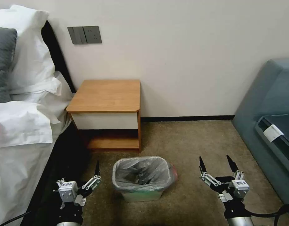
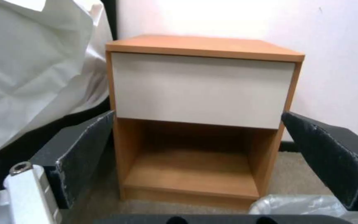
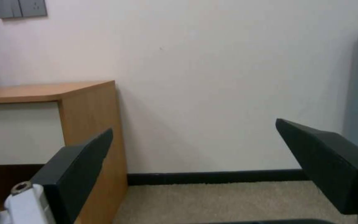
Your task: Pick up the garbage bag from the table and place it over the trash can.
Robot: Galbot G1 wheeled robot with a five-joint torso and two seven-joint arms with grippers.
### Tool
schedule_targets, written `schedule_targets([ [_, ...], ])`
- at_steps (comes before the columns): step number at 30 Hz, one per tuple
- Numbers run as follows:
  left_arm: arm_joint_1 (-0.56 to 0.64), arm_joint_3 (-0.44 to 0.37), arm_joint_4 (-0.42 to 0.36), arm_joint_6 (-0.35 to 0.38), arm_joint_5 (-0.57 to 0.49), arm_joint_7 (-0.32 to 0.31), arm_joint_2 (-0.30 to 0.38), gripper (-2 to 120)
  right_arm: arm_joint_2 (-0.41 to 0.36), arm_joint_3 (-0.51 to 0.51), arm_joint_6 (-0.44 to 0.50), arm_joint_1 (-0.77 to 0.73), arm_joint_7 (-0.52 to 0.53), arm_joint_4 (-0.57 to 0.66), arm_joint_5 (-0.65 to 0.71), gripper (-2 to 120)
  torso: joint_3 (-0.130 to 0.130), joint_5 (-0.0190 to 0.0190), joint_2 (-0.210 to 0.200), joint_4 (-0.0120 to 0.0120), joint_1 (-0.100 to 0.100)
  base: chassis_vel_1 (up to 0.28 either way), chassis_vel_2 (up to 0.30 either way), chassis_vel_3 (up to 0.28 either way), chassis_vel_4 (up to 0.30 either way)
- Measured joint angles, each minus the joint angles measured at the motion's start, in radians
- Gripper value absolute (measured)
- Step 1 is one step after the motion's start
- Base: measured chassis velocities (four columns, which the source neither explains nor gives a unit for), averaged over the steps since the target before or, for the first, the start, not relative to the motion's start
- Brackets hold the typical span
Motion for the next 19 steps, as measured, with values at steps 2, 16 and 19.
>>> schedule_targets([
  [2, -0.001, 0.0, 0.0, 0.001, 0.0, 0.0, 0.0, 100, -0.001, -0.001, -0.001, 0.001, 0.0, 0.0, 0.0, 100, 0.0, 0.0, 0.0, 0.0, 0.0, 0.0, 0.0, 0.0, 0.0],
  [16, -0.005, 0.002, 0.002, 0.004, -0.002, -0.002, 0.001, 100, -0.003, -0.003, -0.006, 0.005, 0.003, 0.0, 0.0, 100, 0.0, 0.0, 0.0, 0.0, 0.0, 0.0, 0.0, 0.0, 0.0],
  [19, -0.005, 0.002, 0.002, 0.004, -0.002, -0.002, 0.002, 100, -0.003, -0.003, -0.006, 0.005, 0.003, 0.0, 0.0, 100, 0.0, 0.0, 0.0, -0.0001, 0.0, 0.0, 0.0, 0.0, 0.0],
])
